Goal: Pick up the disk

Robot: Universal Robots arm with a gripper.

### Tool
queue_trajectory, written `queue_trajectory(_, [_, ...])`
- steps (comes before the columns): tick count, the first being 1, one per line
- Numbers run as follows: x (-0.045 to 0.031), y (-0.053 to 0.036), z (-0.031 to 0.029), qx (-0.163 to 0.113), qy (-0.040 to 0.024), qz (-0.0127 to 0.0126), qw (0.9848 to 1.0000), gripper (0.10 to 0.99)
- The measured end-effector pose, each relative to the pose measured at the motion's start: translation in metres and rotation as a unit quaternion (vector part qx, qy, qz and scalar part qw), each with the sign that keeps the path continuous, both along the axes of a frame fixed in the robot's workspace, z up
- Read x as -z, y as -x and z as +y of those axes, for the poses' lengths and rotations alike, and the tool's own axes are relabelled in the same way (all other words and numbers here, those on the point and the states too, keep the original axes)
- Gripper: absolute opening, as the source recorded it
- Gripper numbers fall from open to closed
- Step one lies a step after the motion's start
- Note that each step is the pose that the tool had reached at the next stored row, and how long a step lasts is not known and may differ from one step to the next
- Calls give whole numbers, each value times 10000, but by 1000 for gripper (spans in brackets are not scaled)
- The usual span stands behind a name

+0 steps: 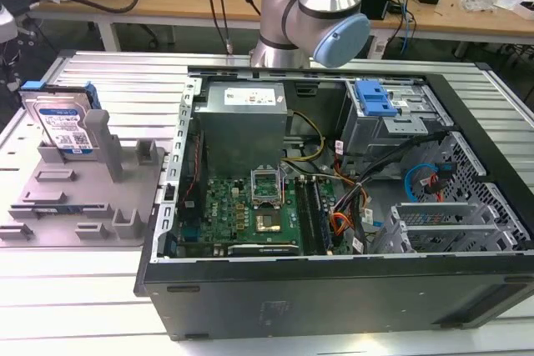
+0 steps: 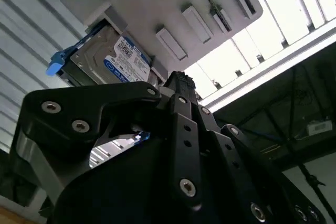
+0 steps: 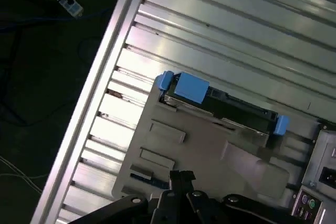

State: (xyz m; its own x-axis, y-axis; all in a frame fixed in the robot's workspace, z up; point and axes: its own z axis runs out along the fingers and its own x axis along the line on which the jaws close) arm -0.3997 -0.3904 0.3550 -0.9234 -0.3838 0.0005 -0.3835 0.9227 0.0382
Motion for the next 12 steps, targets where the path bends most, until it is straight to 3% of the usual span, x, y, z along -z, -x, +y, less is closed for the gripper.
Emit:
queue_trajectory(3, [0, 0, 0, -390, 0, 0, 9992, 106])
queue_trajectory(6, [0, 0, 0, -735, 0, 0, 9973, 106])
queue_trajectory(7, [0, 0, 0, -950, 0, 0, 9955, 106])
queue_trajectory(9, [0, 0, 0, -1140, 0, 0, 9935, 106])
queue_trajectory(11, [0, 0, 0, -1580, 0, 0, 9874, 114])
queue_trajectory(12, [0, 0, 0, -1759, 0, 0, 9844, 169])
